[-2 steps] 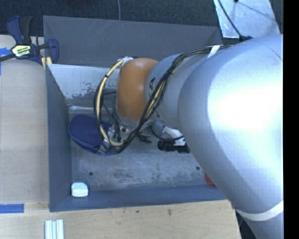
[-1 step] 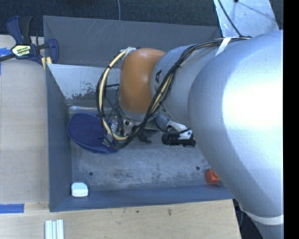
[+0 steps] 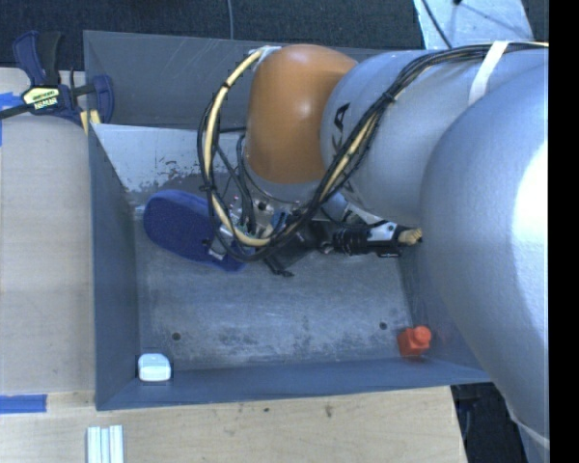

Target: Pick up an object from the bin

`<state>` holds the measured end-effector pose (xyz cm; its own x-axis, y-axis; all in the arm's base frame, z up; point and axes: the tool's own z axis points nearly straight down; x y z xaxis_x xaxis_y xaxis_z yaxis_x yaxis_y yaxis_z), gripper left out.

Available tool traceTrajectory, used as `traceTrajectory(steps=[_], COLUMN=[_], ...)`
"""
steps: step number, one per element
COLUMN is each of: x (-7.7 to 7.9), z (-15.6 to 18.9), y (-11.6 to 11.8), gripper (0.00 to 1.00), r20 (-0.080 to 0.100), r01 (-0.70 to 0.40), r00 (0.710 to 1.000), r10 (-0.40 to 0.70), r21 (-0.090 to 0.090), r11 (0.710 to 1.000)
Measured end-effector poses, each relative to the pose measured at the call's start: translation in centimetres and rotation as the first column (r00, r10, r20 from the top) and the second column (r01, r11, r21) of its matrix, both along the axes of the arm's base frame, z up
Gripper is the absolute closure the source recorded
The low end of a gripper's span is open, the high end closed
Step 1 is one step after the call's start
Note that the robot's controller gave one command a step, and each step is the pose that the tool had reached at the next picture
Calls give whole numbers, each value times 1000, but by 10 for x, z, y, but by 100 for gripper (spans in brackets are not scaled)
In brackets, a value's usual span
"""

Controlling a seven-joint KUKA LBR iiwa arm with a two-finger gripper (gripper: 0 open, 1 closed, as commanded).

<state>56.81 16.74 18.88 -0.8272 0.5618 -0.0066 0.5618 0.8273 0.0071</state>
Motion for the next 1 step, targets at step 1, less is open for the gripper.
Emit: traceTrajectory(steps=[1], x=[1], z=[12], y=[0], gripper=[100], r20=[-5], r01=[-4], r00=[1000], r10=[4], r21=[-2], r11=[1000])
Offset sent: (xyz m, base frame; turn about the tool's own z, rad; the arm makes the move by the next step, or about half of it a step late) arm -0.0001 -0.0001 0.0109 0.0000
